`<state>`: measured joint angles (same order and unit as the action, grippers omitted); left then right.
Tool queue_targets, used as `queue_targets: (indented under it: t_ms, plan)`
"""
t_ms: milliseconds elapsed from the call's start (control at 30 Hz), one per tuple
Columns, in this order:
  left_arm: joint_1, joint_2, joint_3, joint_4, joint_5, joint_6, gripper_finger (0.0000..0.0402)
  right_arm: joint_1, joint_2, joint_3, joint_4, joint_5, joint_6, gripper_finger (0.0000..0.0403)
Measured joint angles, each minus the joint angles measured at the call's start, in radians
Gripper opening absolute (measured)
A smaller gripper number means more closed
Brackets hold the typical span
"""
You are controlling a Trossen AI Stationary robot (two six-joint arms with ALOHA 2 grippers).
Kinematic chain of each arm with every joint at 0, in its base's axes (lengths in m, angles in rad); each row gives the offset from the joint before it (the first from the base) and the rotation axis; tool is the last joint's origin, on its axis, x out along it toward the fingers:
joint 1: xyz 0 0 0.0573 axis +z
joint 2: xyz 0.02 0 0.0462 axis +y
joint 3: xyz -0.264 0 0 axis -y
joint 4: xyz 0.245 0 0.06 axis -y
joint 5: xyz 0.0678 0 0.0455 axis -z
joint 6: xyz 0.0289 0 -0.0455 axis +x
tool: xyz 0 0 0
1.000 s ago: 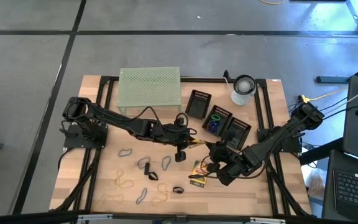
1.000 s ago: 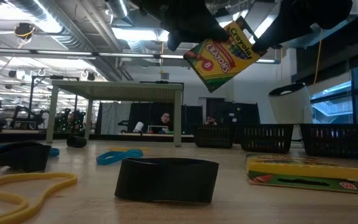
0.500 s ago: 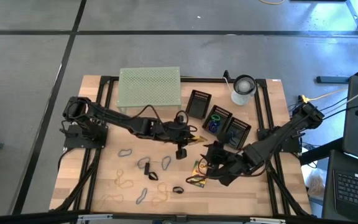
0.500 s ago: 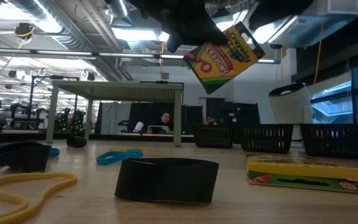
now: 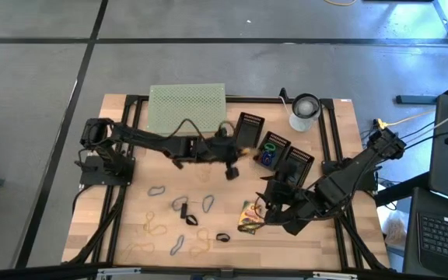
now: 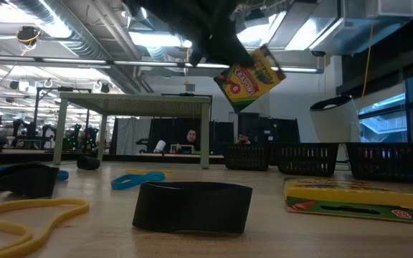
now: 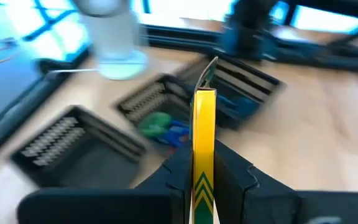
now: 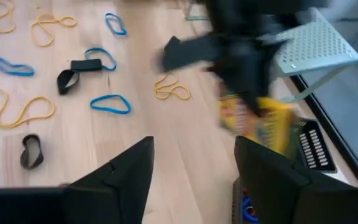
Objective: Pick & Place Office Desk Supplies
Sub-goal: Put the crayon box into the top black bin
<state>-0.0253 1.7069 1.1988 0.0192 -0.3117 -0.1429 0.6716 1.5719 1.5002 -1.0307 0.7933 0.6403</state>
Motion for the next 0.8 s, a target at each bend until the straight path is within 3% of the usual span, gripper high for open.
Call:
queue_targets:
  t_ms: [367,800]
  plan:
    - [0.165,0.115,0.002,0.210,-0.008,-0.082,0.0037,0.012,0.000,0.000,-0.020,0.002,-0.050,0.0199]
    - [0.219,0.176,0.003,0.215,-0.042,-0.088,0.0039,0.005,0.000,0.000,-0.026,0.002,-0.054,0.0198]
